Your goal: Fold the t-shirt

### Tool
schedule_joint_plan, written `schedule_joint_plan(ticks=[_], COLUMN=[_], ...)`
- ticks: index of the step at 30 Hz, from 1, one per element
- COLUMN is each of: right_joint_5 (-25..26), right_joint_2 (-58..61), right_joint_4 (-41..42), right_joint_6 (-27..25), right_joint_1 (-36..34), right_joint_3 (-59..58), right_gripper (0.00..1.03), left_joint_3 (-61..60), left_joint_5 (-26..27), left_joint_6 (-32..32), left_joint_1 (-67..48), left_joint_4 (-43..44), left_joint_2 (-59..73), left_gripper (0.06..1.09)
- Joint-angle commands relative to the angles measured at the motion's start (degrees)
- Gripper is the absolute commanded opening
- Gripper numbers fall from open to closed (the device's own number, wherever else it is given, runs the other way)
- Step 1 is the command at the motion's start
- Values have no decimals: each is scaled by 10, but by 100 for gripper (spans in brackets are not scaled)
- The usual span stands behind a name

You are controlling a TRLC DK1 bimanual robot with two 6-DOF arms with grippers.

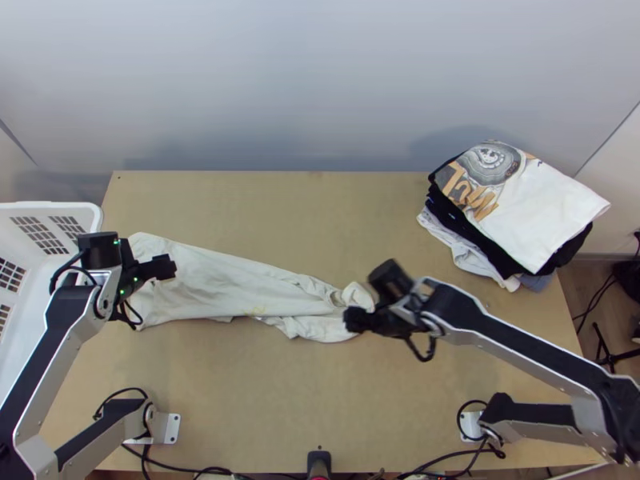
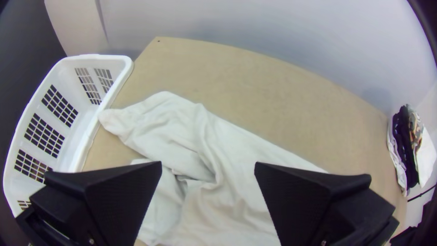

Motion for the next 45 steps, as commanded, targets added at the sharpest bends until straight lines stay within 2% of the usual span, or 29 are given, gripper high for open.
schedule_joint_plan(ticks=[1,9,11,12,28,31,33,45], right_joint_5=[21,33,44,50,72,97,104,102], right_joint_2=[77,114,115,117,145,146,148,164], right_joint_4=[-17,9,28,43,128,164,183,182], right_joint_6=[18,3,2,-4,-32,-46,-52,-68], right_joint_1=[64,63,63,62,39,39,39,34], right_joint_3=[52,43,35,27,-20,-32,-38,-34], right_gripper=[65,63,52,51,50,35,30,30], left_joint_3=[-13,2,5,5,9,8,8,11], left_joint_5=[-1,-1,-1,-1,-1,-1,-1,-1], left_joint_6=[5,19,20,20,19,18,18,25], left_joint_1=[-8,-9,-9,-10,-21,-25,-26,-27], left_joint_4=[13,8,7,7,6,6,6,-2], left_joint_2=[6,12,14,14,16,16,16,16], left_gripper=[105,105,105,105,105,105,105,105])
